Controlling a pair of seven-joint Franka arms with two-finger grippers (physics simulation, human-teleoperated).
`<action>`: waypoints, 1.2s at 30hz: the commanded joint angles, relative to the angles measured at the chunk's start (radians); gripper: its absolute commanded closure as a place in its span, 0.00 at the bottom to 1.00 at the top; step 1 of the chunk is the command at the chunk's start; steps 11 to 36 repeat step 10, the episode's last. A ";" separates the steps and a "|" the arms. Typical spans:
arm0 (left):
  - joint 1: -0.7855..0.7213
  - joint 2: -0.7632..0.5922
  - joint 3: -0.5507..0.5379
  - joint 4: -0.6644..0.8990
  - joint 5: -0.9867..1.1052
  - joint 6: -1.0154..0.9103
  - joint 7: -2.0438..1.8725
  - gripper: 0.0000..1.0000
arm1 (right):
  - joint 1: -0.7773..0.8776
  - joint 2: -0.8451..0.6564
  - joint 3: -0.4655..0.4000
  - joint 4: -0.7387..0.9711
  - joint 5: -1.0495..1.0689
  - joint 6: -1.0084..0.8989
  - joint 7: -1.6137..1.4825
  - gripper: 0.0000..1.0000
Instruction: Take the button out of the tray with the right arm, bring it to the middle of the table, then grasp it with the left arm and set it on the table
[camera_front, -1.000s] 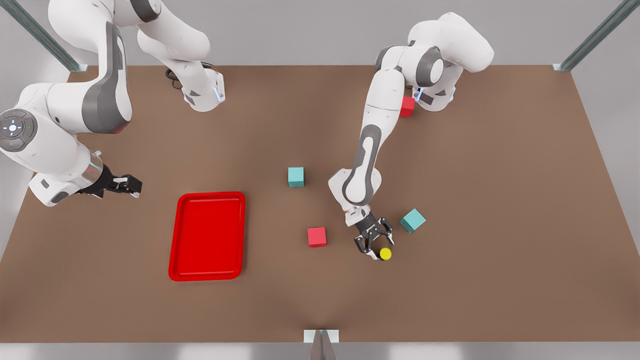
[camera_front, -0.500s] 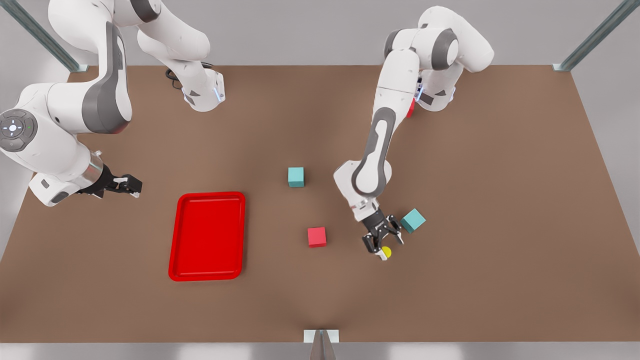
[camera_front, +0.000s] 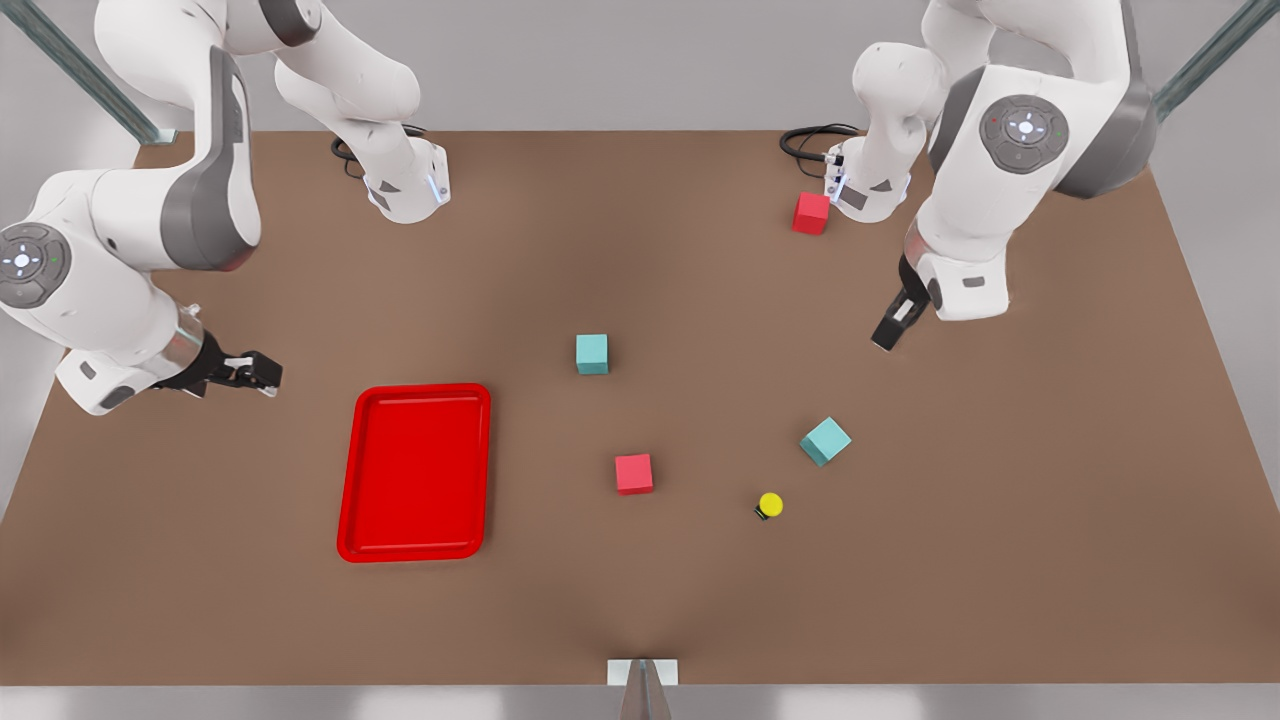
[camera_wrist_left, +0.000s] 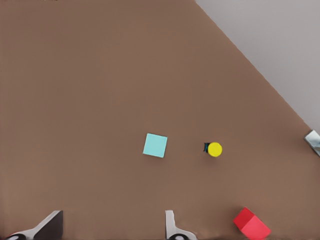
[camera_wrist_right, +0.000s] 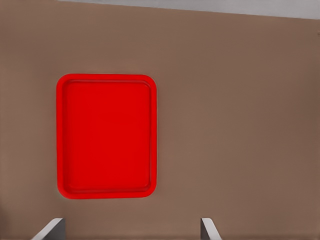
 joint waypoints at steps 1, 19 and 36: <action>0.027 0.008 -0.004 -0.046 -0.034 0.033 1.401 0.00 | 0.005 -0.001 0.001 0.000 0.001 0.000 0.000 0.00; 0.062 0.008 -0.005 0.024 -0.039 -0.070 1.463 0.00 | 0.019 0.003 0.004 -0.007 0.016 -0.004 -0.005 0.00; 0.062 0.008 -0.005 0.024 -0.039 -0.070 1.463 0.00 | 0.019 0.003 0.004 -0.007 0.016 -0.004 -0.005 0.00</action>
